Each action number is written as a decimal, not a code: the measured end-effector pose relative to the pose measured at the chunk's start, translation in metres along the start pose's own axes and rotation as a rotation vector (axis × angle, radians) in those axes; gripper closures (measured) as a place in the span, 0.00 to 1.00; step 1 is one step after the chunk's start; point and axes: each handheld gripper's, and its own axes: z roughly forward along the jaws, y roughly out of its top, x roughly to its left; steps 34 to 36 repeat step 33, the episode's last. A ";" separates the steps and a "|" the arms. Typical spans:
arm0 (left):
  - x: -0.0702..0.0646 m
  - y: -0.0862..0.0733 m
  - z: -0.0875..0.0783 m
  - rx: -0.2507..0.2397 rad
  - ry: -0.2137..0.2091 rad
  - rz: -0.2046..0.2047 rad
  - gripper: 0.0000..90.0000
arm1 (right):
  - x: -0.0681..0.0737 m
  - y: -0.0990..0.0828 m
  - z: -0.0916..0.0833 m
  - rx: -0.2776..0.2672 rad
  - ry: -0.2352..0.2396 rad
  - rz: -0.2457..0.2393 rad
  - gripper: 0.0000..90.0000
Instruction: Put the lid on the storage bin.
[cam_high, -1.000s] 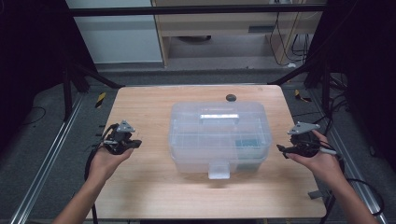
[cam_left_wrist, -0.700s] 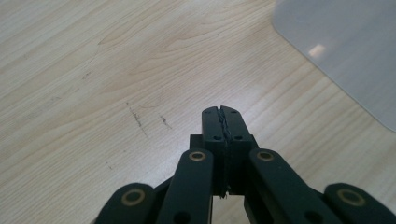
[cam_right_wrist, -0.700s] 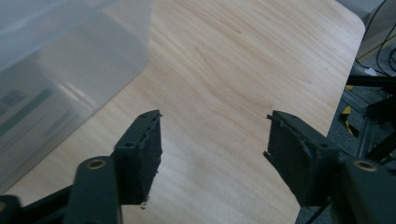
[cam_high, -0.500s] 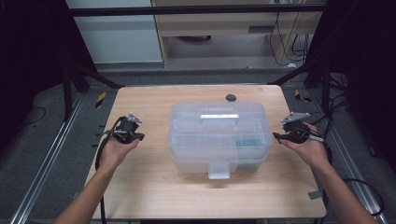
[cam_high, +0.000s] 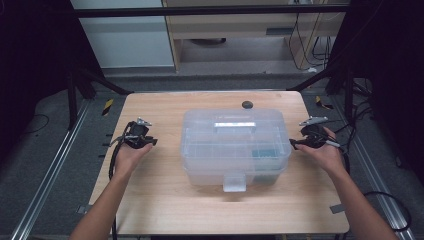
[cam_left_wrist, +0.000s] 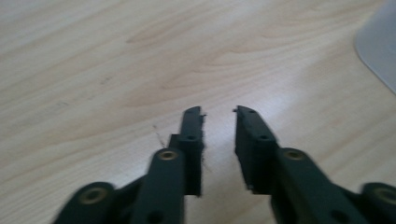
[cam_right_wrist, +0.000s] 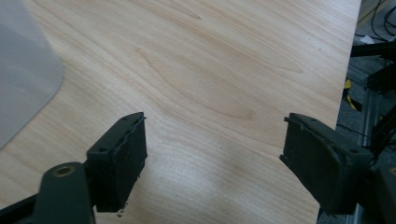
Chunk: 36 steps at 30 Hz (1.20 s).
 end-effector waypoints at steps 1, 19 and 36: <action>0.001 0.000 0.003 -0.011 0.021 0.005 0.59 | -0.002 0.000 0.002 -0.012 -0.005 0.013 0.21; -0.006 -0.018 0.036 -0.089 0.018 -0.105 0.14 | 0.006 -0.006 0.025 -0.021 0.047 0.144 0.14; -0.013 -0.025 0.044 -0.128 0.024 -0.106 0.05 | 0.013 -0.019 0.030 -0.052 0.010 0.262 0.00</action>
